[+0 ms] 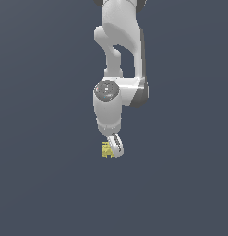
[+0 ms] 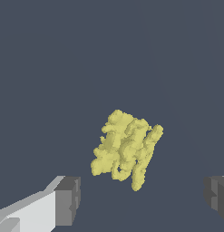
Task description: Pick up the object and move it to a goal position.
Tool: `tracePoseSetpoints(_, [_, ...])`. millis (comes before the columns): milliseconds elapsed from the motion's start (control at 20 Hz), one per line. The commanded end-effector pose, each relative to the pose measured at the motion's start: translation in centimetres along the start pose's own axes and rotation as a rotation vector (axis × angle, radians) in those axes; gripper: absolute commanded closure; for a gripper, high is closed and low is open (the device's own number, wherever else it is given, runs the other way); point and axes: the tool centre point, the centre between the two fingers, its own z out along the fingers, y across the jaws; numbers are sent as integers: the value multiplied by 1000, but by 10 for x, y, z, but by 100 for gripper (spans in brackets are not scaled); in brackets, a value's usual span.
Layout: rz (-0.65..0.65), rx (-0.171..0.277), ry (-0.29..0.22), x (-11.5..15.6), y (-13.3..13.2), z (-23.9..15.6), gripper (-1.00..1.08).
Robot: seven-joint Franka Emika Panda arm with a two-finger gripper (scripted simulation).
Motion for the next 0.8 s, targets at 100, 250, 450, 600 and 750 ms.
tracePoseSetpoints(100, [126,-3,4,4,-2,6,-92])
tracePoseSetpoints(250, [196,-5,7,7,-2,9,-92])
tracePoseSetpoints(450, [270,-7,10,9,-3,13,-92])
tracePoseSetpoints(600, [310,-7,12,10,-4,15,-92])
tracePoseSetpoints(750, [338,-8,14,11,-4,16,-92])
